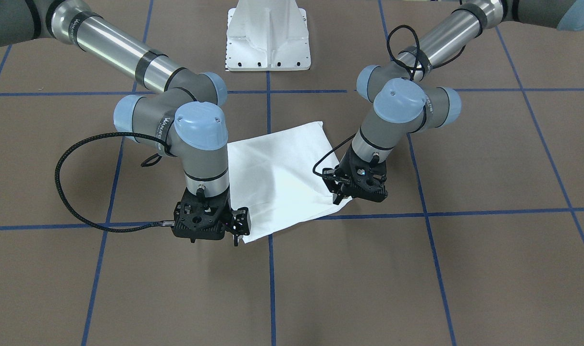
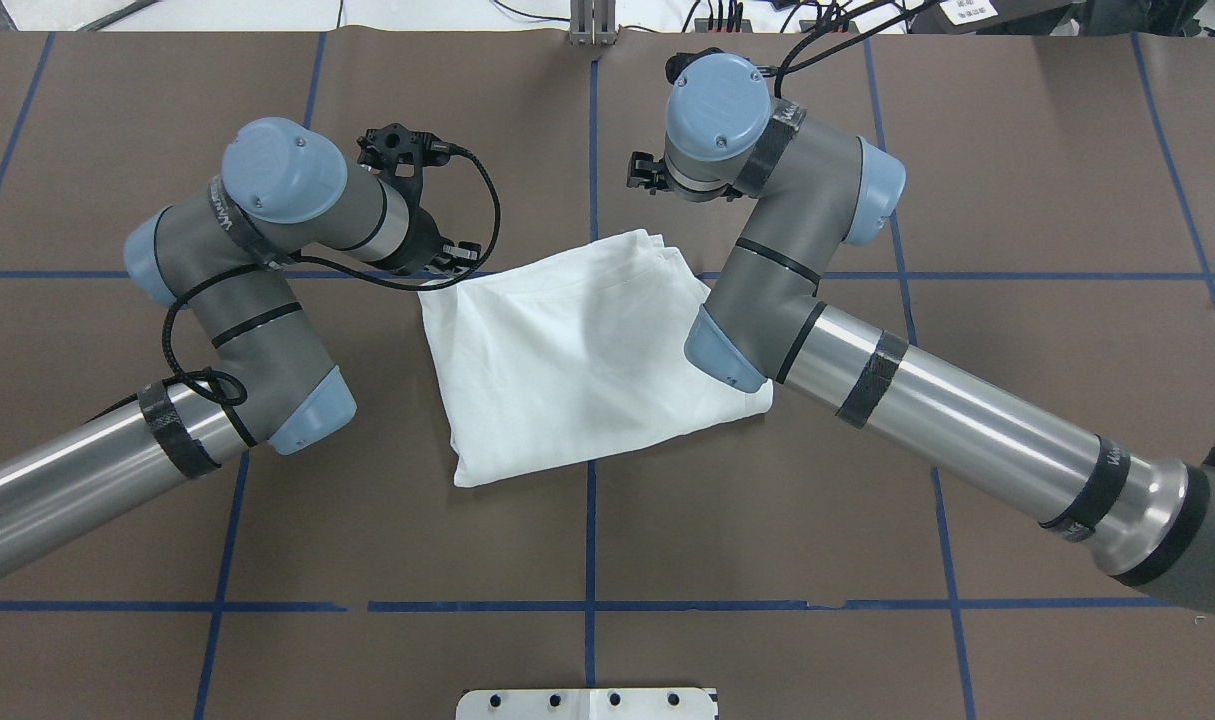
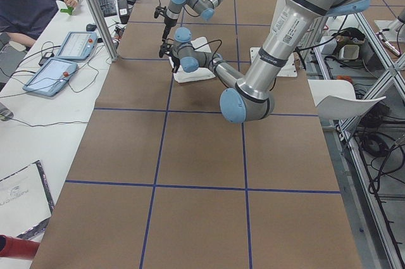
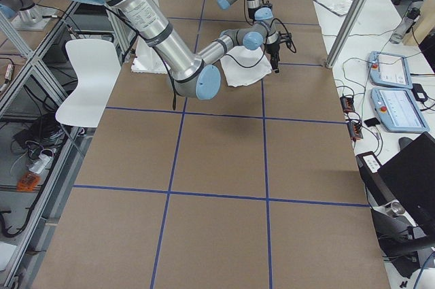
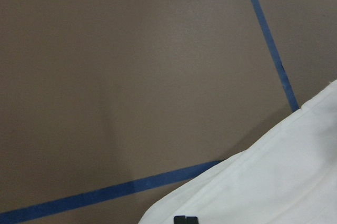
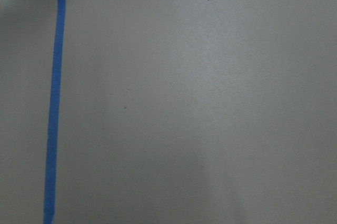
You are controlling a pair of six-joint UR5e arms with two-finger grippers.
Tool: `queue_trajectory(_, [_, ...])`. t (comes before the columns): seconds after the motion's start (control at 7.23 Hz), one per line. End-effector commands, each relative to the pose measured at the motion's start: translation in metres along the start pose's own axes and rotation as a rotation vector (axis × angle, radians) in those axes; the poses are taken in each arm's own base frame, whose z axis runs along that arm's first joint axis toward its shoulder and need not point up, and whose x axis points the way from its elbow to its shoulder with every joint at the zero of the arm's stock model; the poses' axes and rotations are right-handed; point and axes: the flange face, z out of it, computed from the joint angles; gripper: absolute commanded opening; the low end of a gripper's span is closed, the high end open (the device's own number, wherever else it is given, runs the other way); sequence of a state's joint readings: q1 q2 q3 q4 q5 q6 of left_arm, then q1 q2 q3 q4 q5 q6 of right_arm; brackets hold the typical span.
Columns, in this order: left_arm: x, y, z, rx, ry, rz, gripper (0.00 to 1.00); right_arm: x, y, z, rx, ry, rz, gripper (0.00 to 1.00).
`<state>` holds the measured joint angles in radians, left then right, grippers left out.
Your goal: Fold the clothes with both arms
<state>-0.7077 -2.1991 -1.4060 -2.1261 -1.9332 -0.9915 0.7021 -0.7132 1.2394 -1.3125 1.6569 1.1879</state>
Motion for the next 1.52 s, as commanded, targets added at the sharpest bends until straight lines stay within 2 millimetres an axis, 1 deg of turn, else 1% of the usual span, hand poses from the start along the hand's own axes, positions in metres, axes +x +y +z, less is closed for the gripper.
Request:
queue_trajectory(0.0, [-0.002,-0.002,0.002,0.001,0.000,0.007,0.69,-0.001,0.002,0.001,-0.004,0.001,-0.002,1.00])
queue_trajectory(0.14, [-0.002,-0.006,-0.003,0.005,0.002,0.007,1.00,-0.002,0.001,-0.004,-0.009,-0.004,-0.001,1.00])
queue_trajectory(0.28, [-0.007,-0.012,-0.013,-0.016,0.020,0.001,1.00,-0.001,0.006,-0.011,-0.038,-0.031,-0.001,1.00])
queue_trajectory(0.41, [-0.019,-0.014,-0.032,-0.036,0.052,-0.006,1.00,0.003,0.009,-0.022,-0.043,-0.030,-0.001,1.00])
queue_trajectory(0.55, [-0.033,-0.002,-0.044,-0.038,0.048,-0.009,1.00,0.001,0.018,-0.045,-0.069,-0.031,-0.005,1.00])
queue_trajectory(0.69, [-0.039,-0.001,-0.060,-0.039,0.027,0.022,1.00,0.008,0.026,-0.073,-0.113,-0.033,-0.011,1.00])
queue_trajectory(0.83, [-0.048,-0.013,-0.090,-0.033,-0.015,0.096,1.00,0.032,0.039,-0.089,-0.133,-0.016,-0.019,1.00])
queue_trajectory(0.97, [-0.077,-0.010,-0.117,-0.038,-0.065,0.159,1.00,0.063,0.040,-0.095,-0.157,-0.011,-0.098,1.00])
queue_trajectory(1.11, [-0.110,-0.009,-0.154,-0.026,-0.097,0.218,1.00,0.106,0.009,-0.096,-0.198,-0.014,-0.173,1.00])
queue_trajectory(1.24, [-0.148,-0.003,-0.186,-0.050,-0.113,0.267,1.00,0.158,-0.025,-0.097,-0.234,-0.029,-0.245,1.00])
queue_trajectory(1.38, [-0.192,0.002,-0.215,-0.063,-0.129,0.316,1.00,0.221,-0.059,-0.101,-0.264,-0.044,-0.303,1.00])
